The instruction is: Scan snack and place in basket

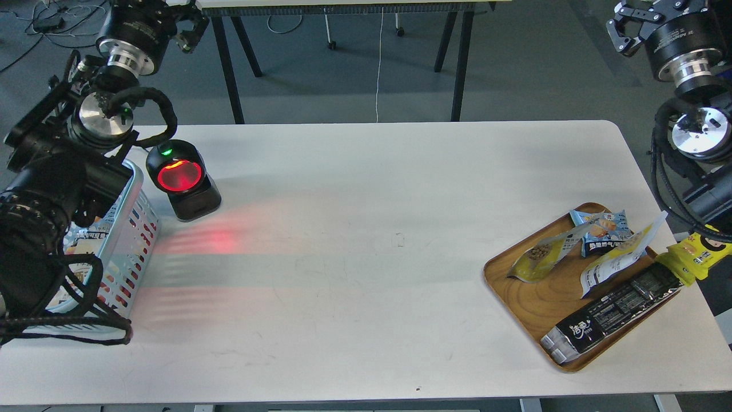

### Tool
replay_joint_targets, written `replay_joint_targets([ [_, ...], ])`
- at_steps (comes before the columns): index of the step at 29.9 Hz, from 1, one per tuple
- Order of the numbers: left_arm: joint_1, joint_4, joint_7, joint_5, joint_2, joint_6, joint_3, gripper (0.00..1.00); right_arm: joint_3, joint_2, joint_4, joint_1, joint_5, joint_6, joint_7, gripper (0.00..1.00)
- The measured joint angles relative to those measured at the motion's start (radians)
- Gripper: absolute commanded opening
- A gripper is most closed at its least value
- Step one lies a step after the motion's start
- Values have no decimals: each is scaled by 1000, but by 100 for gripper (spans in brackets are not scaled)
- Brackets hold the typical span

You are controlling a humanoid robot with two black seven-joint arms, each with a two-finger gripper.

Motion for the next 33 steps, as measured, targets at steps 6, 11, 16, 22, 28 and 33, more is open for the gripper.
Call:
replay_joint_targets([
  [6,0,-1,0,0,17,0,0,100,-6,-1,23,7,-6,3,0,99],
  [11,6,0,0,0,19,0,3,100,-50,-61,110,37,-32,31,2,98],
  [16,6,1,0,0,33,0,3,100,-224,-153,215,160,-186,52,20,98],
  [22,-3,-5,4,0,58,0,2,100,-480,-240,373,402,-400,53,39,98],
  [28,3,-11,2,0,62,0,-1,100,-728,-279,595,635,-658,53,52,97],
  [33,13,-11,-1,0,63,0,-3,100,-900,-285,803,778,-1010,35,54,97],
])
